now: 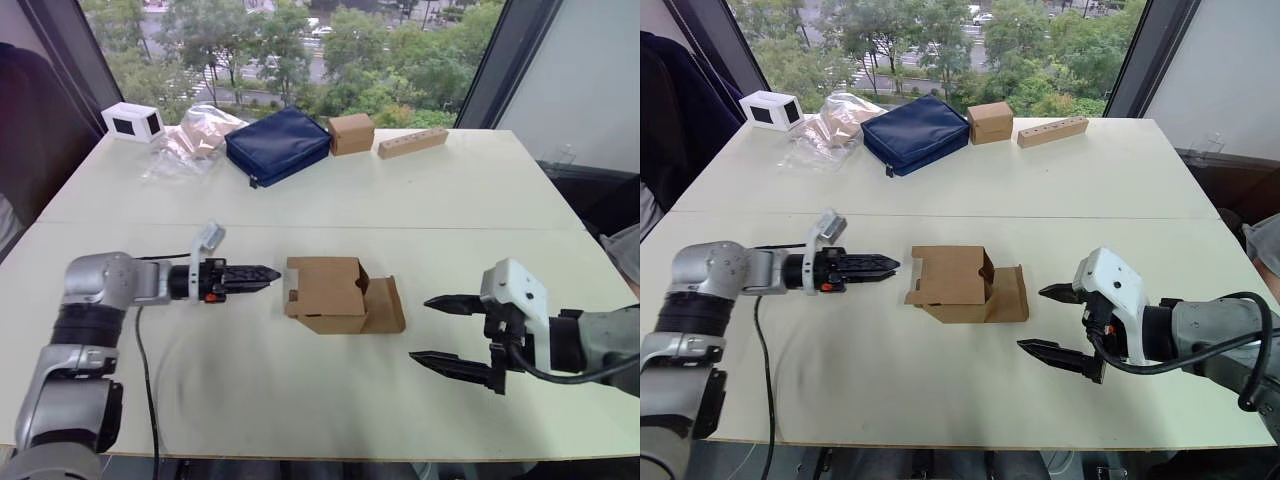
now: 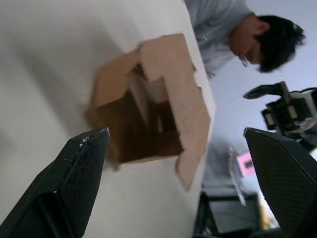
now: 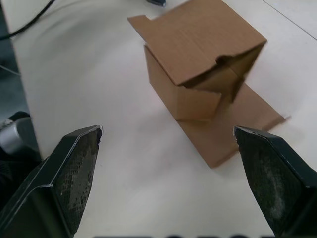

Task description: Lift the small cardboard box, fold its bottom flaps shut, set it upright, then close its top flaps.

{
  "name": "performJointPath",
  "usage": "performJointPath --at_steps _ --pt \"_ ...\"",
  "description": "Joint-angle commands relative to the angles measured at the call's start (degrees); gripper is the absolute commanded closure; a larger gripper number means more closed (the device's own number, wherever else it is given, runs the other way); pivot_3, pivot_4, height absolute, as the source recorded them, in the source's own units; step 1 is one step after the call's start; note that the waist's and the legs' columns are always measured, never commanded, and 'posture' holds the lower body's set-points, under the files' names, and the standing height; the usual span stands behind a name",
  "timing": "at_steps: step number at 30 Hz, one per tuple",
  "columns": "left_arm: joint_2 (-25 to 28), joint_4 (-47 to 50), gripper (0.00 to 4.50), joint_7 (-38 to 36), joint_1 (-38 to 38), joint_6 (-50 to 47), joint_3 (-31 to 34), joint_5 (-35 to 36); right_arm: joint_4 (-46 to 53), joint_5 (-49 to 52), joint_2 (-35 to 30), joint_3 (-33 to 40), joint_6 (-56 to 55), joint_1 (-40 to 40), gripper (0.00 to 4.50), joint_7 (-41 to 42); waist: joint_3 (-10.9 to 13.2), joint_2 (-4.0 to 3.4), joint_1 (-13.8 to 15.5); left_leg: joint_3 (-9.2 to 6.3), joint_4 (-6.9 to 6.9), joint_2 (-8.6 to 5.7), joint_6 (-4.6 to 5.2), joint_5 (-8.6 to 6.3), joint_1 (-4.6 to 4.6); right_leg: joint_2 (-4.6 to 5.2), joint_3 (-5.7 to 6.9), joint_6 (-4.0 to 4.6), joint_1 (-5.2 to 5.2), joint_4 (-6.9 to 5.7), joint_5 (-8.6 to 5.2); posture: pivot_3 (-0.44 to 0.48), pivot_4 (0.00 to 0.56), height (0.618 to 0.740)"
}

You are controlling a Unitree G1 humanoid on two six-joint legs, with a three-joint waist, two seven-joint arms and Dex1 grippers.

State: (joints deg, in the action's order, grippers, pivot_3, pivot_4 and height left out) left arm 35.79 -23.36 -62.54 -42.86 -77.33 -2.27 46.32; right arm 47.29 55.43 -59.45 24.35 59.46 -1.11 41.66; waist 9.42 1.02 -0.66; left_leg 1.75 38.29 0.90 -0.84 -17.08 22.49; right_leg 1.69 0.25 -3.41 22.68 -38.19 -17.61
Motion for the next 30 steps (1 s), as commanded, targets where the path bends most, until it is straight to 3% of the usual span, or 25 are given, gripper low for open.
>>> performJointPath --at_steps 1,11,19,23,30 --pt "-1.4 -0.8 0.03 -1.2 -1.7 0.0 -1.5 -1.2 2.3 1.2 1.0 2.4 -1.1 -0.7 0.0 -2.4 0.0 0.0 0.0 0.0 0.0 0.0 -0.01 0.0 -0.01 0.0 0.0 0.0 0.0 -0.03 0.0 0.0 0.15 0.74" --pt "-5.6 -1.5 0.03 -4.0 -3.7 1.2 -4.2 -2.5 4.0 3.0 1.9 5.6 -1.9 -5.5 0.0 -5.0 0.0 0.01 0.3 -0.01 0.05 0.0 -0.01 0.01 0.01 0.01 0.0 0.0 -0.03 -0.02 0.0 0.0 0.15 0.74" --pt "-9.0 -7.4 0.03 -5.4 -5.9 5.4 -4.6 -5.8 3.6 2.1 1.1 6.5 -3.2 -7.8 0.0 -4.3 0.0 0.01 0.1 -0.01 0.04 0.0 -0.02 0.01 0.0 -0.03 0.0 0.0 -0.02 -0.03 0.0 0.0 0.15 0.74" --pt "-10.6 -8.6 1.16 -6.1 -6.5 6.7 -3.5 -6.0 3.7 2.5 1.2 6.0 -3.3 -7.5 0.0 -5.2 0.0 0.01 0.2 -0.01 0.04 0.0 -0.02 0.01 0.0 -0.04 0.0 0.0 -0.02 -0.03 0.0 0.0 0.15 0.74" --pt "-11.4 -6.9 4.14 -6.2 -5.6 5.7 -3.7 -5.9 3.7 3.1 1.0 5.9 -3.2 -7.5 0.0 -5.9 0.0 0.01 0.2 -0.02 0.04 0.0 -0.02 0.01 0.0 -0.04 0.0 0.0 -0.02 -0.03 0.0 0.0 0.15 0.74"
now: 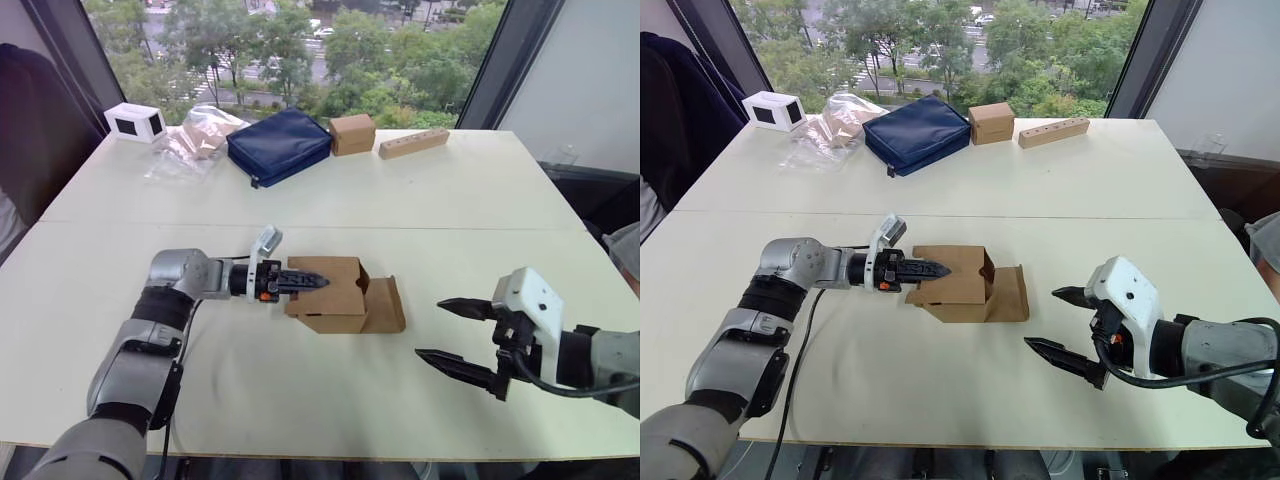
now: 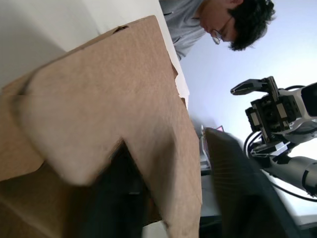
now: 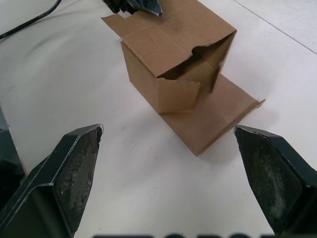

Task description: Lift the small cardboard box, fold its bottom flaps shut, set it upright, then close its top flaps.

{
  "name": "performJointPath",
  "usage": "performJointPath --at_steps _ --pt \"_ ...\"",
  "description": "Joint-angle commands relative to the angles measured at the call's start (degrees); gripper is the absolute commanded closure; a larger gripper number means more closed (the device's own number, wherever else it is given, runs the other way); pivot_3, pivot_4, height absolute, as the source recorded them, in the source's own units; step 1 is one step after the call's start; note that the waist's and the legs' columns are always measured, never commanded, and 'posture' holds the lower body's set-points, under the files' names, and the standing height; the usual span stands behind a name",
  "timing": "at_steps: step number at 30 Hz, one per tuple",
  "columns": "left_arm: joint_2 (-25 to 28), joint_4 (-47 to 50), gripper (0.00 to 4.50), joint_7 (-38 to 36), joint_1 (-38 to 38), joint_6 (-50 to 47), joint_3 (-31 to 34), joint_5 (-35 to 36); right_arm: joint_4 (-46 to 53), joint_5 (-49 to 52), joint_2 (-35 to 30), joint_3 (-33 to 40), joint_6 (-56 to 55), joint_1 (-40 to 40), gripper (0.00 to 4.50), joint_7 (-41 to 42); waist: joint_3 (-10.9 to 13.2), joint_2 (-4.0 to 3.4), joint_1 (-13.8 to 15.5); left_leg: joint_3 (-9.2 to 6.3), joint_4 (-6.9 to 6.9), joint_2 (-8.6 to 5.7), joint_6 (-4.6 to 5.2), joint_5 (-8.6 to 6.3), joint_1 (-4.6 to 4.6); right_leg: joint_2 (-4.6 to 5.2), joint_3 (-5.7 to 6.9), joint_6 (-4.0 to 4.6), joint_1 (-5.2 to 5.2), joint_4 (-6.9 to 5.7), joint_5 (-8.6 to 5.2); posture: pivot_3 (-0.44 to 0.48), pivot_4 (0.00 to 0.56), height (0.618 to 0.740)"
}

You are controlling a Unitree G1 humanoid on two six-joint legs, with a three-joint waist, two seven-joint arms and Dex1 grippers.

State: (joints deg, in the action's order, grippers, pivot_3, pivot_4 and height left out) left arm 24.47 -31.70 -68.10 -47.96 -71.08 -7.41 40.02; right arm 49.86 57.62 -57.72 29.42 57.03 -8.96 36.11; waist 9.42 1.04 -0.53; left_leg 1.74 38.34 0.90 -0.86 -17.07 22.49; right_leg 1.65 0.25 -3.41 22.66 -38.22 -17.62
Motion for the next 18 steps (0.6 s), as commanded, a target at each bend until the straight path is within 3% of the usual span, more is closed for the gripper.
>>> performJointPath --at_steps 1,9,15,18 --pt "-0.2 1.4 4.48 -0.5 -0.5 -0.6 1.8 0.5 1.1 1.0 -0.7 0.7 -0.7 0.5 0.0 -0.5 0.0 0.0 0.0 0.0 0.0 0.0 0.0 0.0 0.0 0.0 0.0 0.0 0.0 0.0 0.0 0.0 0.15 0.74" --pt "0.6 3.7 4.48 -0.5 -0.1 2.3 4.4 0.4 -0.5 3.7 0.3 1.0 -1.1 2.7 0.0 -1.6 0.0 0.0 0.0 0.0 0.0 0.0 0.0 0.0 0.0 0.0 0.0 0.0 0.0 0.0 0.0 0.0 0.15 0.74" --pt "6.2 10.1 4.48 -6.4 -4.7 12.5 7.5 0.2 -9.3 15.7 10.9 5.1 -8.0 12.1 0.0 -13.9 0.0 0.03 -0.1 0.0 0.0 0.02 -0.05 0.03 -0.01 0.0 -0.01 0.0 0.02 -0.02 0.0 0.0 0.15 0.74" --pt "8.8 12.9 4.5 -8.8 -9.0 17.2 7.4 -0.9 -12.4 20.8 15.3 4.6 -12.6 18.6 0.74 -19.8 0.0 0.01 0.1 0.0 0.0 0.02 -0.08 0.05 0.01 0.02 -0.01 0.0 0.02 -0.02 0.0 0.0 0.15 0.74"
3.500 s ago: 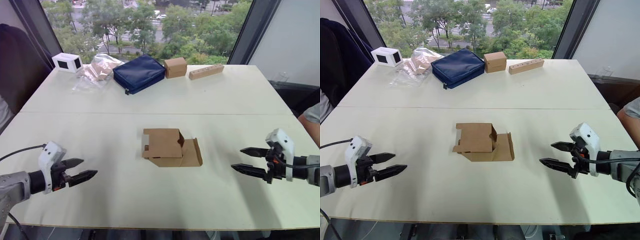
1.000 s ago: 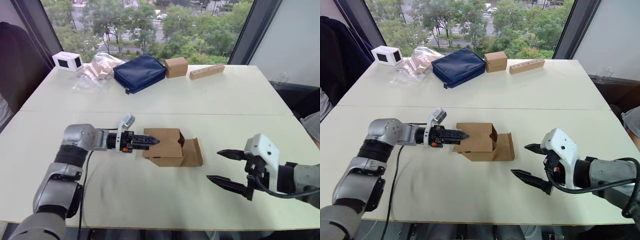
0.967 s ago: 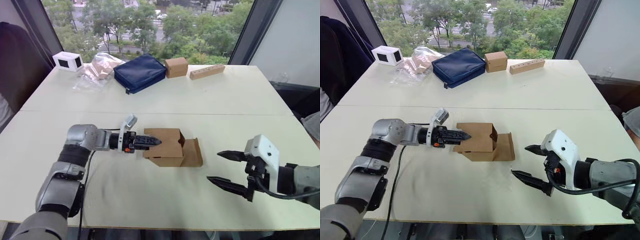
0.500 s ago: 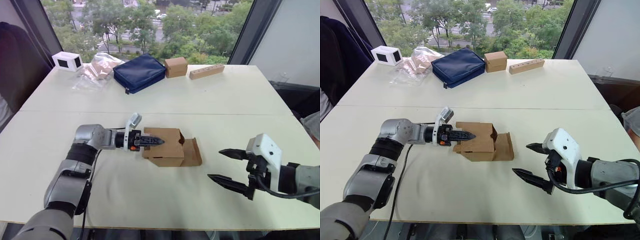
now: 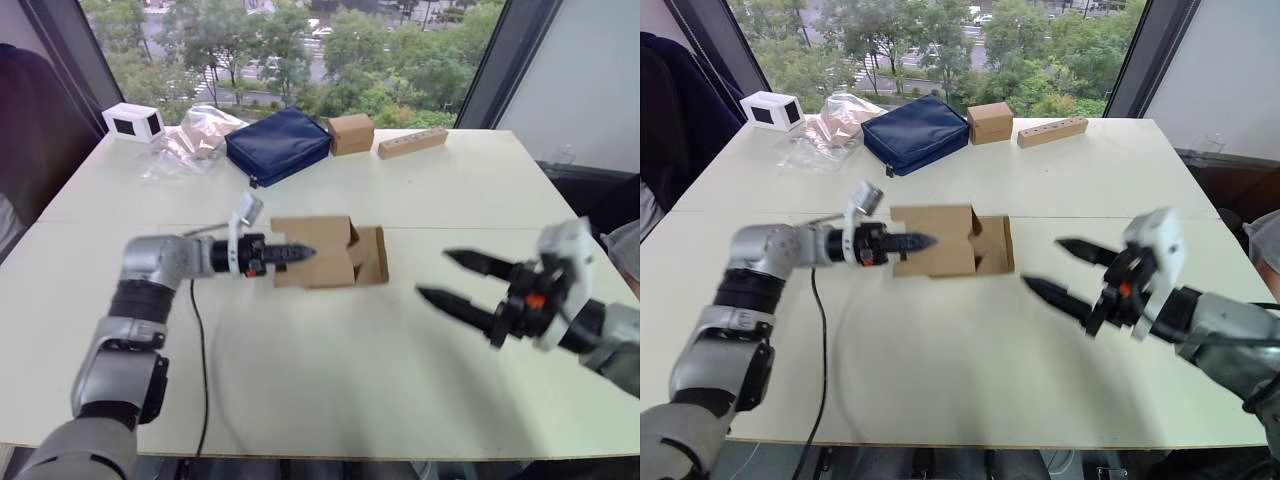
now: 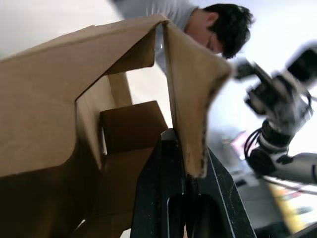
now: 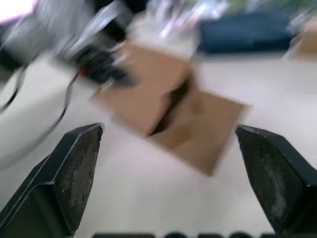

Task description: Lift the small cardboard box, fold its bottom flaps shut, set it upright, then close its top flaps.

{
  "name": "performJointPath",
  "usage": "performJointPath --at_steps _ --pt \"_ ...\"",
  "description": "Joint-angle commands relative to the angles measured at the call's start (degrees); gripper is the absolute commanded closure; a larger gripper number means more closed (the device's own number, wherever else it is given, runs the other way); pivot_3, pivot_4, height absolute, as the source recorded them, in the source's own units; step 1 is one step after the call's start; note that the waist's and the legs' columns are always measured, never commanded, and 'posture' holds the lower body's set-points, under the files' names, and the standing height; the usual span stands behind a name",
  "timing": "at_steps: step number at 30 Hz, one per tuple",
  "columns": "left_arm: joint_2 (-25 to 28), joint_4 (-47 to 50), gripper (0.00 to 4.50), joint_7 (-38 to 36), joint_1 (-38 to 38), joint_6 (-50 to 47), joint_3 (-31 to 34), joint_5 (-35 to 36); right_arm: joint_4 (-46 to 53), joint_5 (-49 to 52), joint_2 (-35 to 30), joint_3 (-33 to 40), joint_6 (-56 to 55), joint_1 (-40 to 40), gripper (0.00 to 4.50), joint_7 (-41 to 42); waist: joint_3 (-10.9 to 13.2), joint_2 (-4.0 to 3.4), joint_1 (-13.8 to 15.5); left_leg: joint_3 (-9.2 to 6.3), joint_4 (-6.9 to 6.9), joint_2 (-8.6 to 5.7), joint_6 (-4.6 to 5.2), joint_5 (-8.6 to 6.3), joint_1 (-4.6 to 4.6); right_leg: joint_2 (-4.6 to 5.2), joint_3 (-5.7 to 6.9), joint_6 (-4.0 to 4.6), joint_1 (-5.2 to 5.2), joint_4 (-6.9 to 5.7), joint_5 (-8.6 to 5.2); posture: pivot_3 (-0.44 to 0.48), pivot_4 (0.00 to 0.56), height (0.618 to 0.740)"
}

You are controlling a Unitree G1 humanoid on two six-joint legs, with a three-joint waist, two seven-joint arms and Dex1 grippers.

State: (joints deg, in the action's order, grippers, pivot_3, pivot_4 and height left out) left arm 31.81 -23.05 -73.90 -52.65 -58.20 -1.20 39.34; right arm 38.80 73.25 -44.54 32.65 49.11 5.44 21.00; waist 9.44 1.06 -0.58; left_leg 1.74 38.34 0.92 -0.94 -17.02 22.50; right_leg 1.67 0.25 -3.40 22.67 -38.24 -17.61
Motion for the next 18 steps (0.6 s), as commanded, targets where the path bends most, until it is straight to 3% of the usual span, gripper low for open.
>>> performJointPath --at_steps 1,9,14,18 --pt "2.1 4.0 4.5 -3.9 -6.1 5.4 1.8 -0.1 -2.6 4.7 4.0 0.5 -6.5 7.3 1.14 -7.1 0.0 -0.02 0.2 0.0 0.0 -0.01 0.0 0.0 0.0 0.01 0.0 0.0 0.0 0.01 0.0 0.0 0.15 0.74" --pt "5.8 -0.5 4.5 -9.8 -13.3 11.4 3.5 -1.2 -11.0 -1.4 12.2 -5.5 -13.7 17.2 4.45 -12.4 0.0 -0.11 -0.3 0.04 -0.02 0.0 -0.01 0.02 0.01 -0.08 -0.03 0.0 0.09 -0.08 0.0 0.0 0.15 0.74" --pt "6.5 -3.0 4.5 -11.4 -16.0 12.3 4.0 -1.4 -9.5 4.4 10.9 -8.5 -11.1 19.8 4.45 -8.9 0.0 -0.12 -0.2 0.05 -0.03 0.0 -0.01 0.03 0.08 -0.09 -0.04 0.0 0.2 -0.15 0.0 0.0 0.15 0.74" --pt "6.4 -2.4 4.5 -12.1 -16.7 11.4 4.3 -0.7 -8.6 -3.3 9.5 -15.9 -10.6 24.1 4.45 -7.2 0.0 -0.13 -0.3 0.04 -0.02 0.0 -0.01 0.02 0.08 -0.08 -0.04 0.0 0.2 -0.15 0.0 0.0 0.15 0.74"
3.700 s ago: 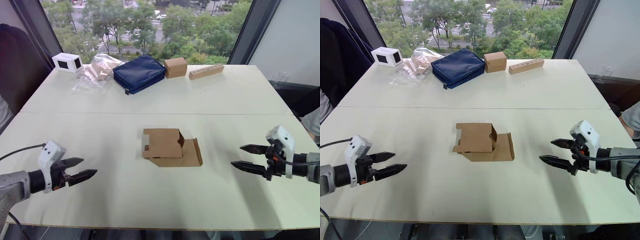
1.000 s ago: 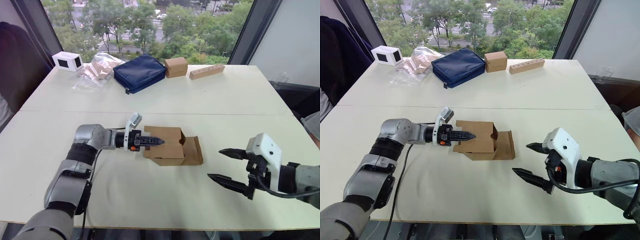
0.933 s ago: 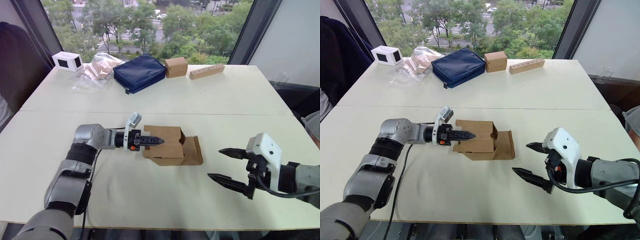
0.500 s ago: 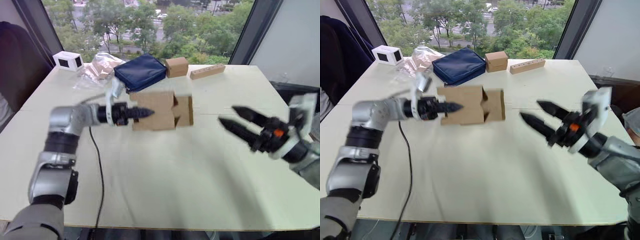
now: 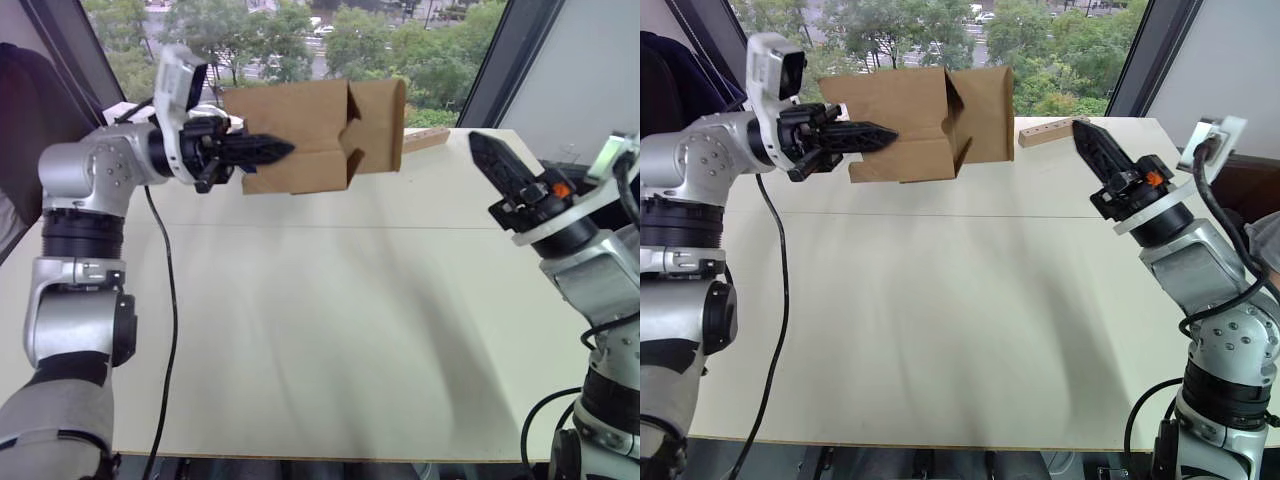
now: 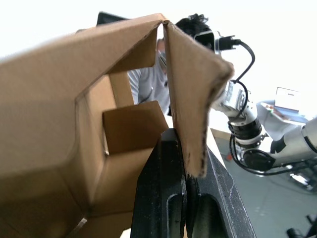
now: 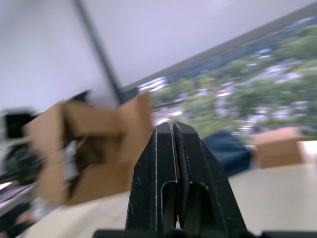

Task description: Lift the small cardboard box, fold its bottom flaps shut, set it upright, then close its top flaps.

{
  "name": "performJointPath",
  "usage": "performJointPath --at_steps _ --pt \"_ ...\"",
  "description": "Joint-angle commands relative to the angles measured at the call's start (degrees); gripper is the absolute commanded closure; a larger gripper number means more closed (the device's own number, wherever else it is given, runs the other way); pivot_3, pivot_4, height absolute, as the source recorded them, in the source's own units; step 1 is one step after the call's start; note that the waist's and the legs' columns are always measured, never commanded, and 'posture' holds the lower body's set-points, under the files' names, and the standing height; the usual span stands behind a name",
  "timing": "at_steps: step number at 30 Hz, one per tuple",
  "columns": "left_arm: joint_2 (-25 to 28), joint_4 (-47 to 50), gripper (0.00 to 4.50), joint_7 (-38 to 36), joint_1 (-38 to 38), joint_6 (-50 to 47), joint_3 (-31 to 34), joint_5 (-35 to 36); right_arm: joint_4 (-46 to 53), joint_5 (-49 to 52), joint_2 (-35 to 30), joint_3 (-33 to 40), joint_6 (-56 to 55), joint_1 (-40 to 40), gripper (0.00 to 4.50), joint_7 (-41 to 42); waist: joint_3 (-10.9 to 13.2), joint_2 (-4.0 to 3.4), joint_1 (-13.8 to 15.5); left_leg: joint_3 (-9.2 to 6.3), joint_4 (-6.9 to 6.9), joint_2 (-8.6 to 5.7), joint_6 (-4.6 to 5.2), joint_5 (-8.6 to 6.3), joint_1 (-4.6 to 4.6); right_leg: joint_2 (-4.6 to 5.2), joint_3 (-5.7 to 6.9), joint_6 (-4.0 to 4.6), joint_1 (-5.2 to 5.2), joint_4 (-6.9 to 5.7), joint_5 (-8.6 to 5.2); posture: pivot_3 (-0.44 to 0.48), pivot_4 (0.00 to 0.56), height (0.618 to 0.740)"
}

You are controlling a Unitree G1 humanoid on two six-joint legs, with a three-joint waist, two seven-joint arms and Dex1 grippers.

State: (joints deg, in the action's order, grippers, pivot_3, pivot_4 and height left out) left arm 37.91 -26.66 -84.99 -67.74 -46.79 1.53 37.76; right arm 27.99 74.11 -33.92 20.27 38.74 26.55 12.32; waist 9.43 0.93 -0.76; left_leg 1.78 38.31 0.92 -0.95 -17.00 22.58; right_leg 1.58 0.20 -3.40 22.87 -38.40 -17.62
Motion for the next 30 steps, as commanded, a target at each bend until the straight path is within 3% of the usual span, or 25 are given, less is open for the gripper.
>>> performJointPath --at_steps 1,9,14,30 --pt "0.2 1.8 4.5 -1.3 -1.5 -0.3 1.5 1.1 1.6 -6.8 -1.2 -5.2 -0.8 4.5 4.45 1.7 0.0 0.0 -0.1 0.0 0.02 0.0 0.0 0.0 0.0 0.0 0.0 0.0 0.0 -0.01 0.0 0.0 0.15 0.74" --pt "-1.0 4.4 4.5 -2.4 -1.2 -1.6 1.1 1.9 -1.5 -14.5 1.5 -9.5 -2.7 11.1 4.45 3.5 0.0 0.01 0.1 -0.01 0.03 0.0 0.0 0.0 0.23 0.01 0.0 0.0 0.23 -0.07 0.0 0.0 0.15 0.74" --pt "-2.0 5.1 4.5 -3.6 -1.3 -2.2 0.2 2.0 -1.5 -14.4 2.9 -9.0 -2.8 11.7 4.45 4.4 0.0 0.0 0.0 -0.04 0.77 0.02 0.06 -0.03 0.85 0.02 0.01 0.0 0.77 -0.61 0.0 0.0 0.15 0.74" --pt "-3.9 4.7 4.5 -5.8 -1.3 -1.3 -1.9 0.8 2.5 -15.4 3.4 -13.5 0.4 12.0 4.45 6.9 0.0 0.0 0.0 -0.04 0.82 0.01 0.16 -0.09 0.83 0.01 0.01 0.0 0.77 -0.69 0.0 0.0 0.15 0.74"
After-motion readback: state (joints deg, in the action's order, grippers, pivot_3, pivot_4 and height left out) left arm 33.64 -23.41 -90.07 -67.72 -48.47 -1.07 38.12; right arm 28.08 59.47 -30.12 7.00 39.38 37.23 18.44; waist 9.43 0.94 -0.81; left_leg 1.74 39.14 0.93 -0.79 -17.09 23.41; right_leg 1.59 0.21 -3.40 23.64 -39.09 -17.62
